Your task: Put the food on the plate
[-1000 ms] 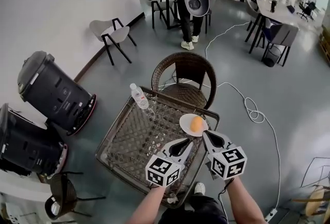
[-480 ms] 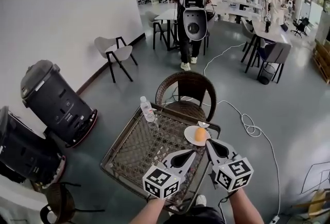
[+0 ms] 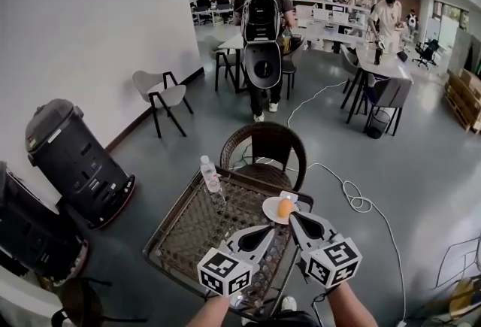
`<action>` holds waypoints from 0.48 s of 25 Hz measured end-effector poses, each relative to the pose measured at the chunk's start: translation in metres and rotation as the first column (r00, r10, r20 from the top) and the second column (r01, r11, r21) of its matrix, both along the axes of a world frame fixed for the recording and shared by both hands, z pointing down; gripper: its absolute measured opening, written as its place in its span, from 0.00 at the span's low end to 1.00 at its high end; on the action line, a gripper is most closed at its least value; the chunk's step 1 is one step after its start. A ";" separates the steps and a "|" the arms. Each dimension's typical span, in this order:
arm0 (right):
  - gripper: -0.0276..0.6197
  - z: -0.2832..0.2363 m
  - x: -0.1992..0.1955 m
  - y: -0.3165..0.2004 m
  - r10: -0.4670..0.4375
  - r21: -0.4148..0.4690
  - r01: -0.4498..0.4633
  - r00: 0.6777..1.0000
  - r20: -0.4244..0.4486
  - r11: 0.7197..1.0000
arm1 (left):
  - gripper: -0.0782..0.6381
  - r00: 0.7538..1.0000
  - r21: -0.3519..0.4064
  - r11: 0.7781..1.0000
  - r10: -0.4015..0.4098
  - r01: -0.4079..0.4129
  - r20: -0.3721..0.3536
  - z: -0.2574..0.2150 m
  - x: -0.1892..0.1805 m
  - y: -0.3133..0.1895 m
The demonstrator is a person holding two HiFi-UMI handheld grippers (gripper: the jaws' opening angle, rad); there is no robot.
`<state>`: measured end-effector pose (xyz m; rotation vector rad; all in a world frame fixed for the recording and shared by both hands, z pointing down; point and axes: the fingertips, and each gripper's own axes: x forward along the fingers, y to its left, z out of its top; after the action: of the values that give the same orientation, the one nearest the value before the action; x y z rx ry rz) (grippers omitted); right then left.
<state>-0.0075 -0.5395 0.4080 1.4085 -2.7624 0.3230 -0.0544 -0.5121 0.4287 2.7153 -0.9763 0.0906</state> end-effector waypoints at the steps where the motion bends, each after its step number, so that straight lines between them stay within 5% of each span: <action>1: 0.05 -0.001 -0.001 0.001 -0.004 0.001 0.004 1.000 0.000 1.000 | 0.12 1.000 0.002 1.000 0.000 0.000 0.001 -0.001 0.000 0.001; 12: 0.05 -0.006 -0.008 0.005 -0.044 0.017 0.044 0.999 -0.006 0.999 | 0.12 1.000 0.012 1.000 -0.002 0.002 0.022 -0.003 -0.005 0.006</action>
<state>-0.0159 -0.5346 0.4023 1.3472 -2.7943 0.2947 -0.0595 -0.5064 0.4255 2.7301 -0.9890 0.1151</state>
